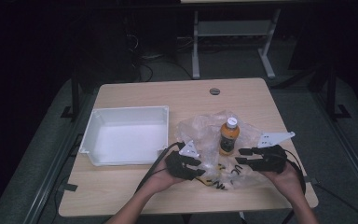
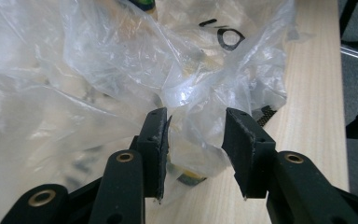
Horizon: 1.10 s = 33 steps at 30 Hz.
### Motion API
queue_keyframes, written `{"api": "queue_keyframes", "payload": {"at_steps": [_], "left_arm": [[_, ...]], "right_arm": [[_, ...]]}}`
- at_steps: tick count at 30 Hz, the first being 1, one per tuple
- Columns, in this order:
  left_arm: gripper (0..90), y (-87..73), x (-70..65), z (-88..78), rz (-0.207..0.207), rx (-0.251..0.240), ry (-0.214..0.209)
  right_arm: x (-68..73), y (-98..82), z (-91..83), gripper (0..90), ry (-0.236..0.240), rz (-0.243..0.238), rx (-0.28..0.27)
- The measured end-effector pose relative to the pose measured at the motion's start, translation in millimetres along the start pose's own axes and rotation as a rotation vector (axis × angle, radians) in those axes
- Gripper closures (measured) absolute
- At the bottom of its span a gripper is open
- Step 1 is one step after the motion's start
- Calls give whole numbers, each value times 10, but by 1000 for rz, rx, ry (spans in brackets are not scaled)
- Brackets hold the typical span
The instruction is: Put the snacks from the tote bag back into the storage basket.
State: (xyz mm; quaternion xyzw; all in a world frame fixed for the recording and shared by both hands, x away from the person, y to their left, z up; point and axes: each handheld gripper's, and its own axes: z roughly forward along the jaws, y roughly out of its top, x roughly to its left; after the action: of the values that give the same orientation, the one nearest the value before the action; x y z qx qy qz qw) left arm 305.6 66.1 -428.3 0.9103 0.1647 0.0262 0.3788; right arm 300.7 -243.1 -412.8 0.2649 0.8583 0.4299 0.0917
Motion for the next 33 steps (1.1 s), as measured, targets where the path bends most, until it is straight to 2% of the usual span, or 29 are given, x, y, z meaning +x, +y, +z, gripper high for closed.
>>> {"api": "queue_keyframes", "payload": {"at_steps": [1, 5, 9, 15, 23, 28, 33], "left_arm": [[588, 19, 12, -45, 12, 8, -3], [574, 74, 35, -152, 17, -6, -6], [559, 123, 48, -242, 7, -25, -7], [531, 204, 99, -361, 13, -24, -6], [502, 282, 191, -467, 22, -33, 4], [483, 332, 261, -512, 12, -40, 10], [465, 415, 314, -545, 15, -53, 20]], "right_arm": [[-9, -6, -17, 588, -6, 3, -6], [-61, -44, -66, 560, -21, 26, -17], [-102, -76, -99, 535, -31, 44, -16], [-157, -92, -131, 490, -48, 61, -20], [-211, -84, -166, 437, -60, 66, -31], [-252, -102, -206, 410, -66, 72, -36], [-294, -125, -281, 396, -100, 75, -45]]}}
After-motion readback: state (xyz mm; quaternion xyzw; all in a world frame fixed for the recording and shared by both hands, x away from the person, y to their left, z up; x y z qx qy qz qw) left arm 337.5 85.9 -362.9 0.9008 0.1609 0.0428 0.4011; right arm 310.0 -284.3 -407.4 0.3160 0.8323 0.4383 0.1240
